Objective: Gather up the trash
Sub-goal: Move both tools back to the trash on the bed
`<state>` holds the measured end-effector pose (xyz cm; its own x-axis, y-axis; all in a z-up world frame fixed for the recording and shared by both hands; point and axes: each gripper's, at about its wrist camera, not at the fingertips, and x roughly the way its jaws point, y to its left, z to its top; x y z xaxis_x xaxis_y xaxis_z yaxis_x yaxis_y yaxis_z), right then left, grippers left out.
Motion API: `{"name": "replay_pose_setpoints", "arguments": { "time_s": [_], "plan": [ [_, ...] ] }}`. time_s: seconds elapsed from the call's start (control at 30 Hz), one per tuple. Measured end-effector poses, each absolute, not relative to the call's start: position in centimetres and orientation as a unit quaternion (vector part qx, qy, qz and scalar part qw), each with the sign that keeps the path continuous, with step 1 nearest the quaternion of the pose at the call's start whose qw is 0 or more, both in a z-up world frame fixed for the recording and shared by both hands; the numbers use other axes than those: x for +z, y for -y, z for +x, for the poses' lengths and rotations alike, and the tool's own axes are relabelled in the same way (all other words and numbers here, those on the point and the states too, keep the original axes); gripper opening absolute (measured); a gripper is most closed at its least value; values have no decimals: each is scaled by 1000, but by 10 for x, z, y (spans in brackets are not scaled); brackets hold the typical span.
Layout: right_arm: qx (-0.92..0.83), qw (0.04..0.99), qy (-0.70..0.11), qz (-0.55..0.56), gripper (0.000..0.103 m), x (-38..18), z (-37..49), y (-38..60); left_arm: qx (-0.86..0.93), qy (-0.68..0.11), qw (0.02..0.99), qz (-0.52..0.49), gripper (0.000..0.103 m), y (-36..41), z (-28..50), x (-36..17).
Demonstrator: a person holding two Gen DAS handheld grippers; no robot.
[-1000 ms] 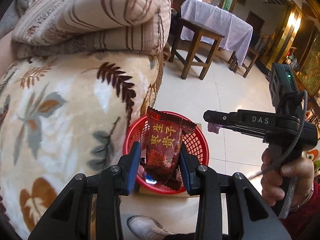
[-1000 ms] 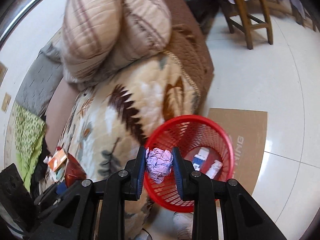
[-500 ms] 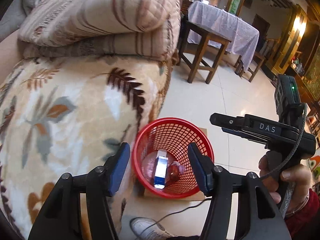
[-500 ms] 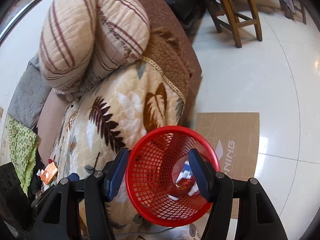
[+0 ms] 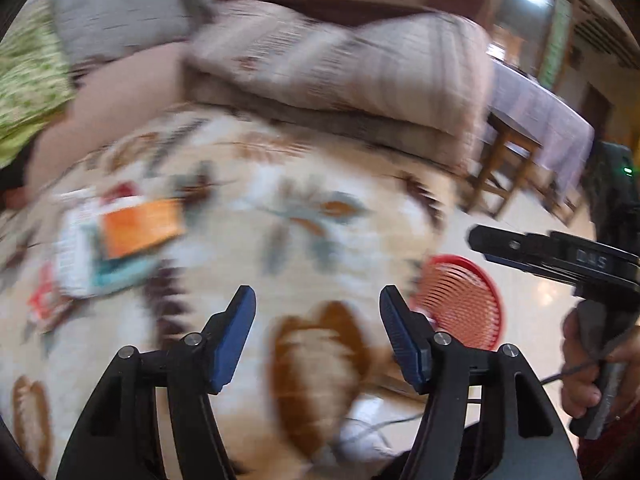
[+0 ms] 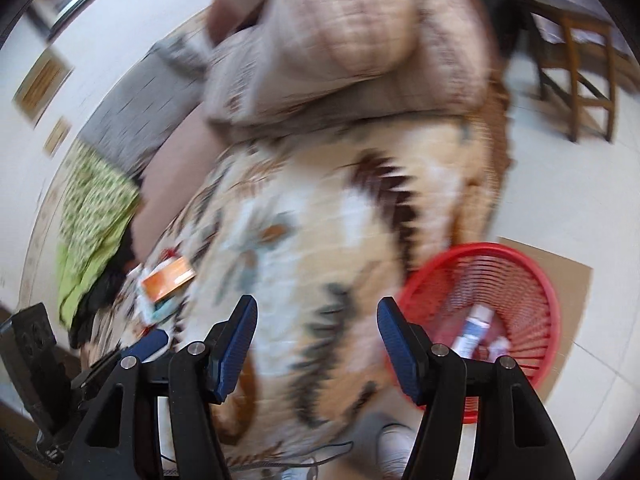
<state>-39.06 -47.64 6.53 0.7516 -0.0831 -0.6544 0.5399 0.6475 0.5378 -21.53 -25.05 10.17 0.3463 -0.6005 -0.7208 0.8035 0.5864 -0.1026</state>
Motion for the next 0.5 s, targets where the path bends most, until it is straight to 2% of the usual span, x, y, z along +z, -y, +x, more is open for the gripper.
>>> {"name": "replay_pose_setpoints", "arguments": {
  "time_s": [0.27,0.5],
  "plan": [
    [-99,875,-337,334,68,99,-277,404,-277,-386,879,49,65,137,-94,105],
    [-62,869,-358,337,68,97,-175,353,-210,-463,860,-49,65,86,8,58]
  ]
}}
